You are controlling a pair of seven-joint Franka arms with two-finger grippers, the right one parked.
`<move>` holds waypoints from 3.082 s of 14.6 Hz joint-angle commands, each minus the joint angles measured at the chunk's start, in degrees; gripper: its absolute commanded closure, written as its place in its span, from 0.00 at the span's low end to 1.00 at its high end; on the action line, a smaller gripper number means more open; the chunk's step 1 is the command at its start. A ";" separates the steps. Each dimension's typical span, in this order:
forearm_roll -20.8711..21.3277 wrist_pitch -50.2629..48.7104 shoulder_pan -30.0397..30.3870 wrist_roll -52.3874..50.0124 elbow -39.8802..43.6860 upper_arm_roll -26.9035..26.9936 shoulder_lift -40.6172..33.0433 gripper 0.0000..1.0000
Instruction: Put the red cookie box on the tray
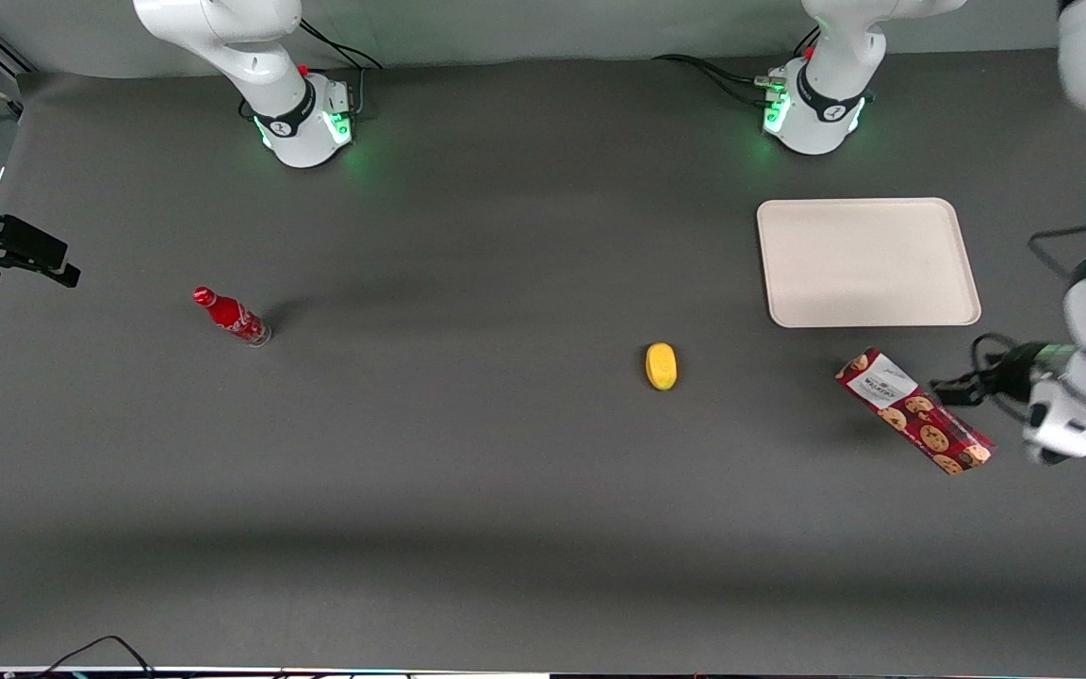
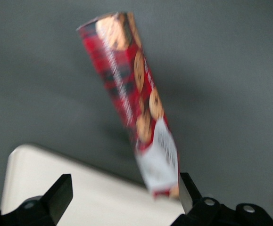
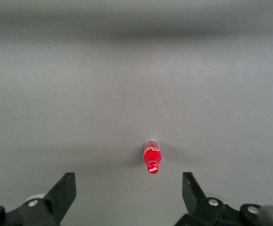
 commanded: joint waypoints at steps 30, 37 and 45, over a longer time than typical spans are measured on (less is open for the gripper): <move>15.21 -15.08 -0.46 28.39 -24.19 9.17 -31.58 1.00; 15.65 21.38 -0.37 36.02 -51.18 20.17 -31.41 1.00; 15.56 31.89 -0.37 41.57 -56.31 23.87 -29.56 0.00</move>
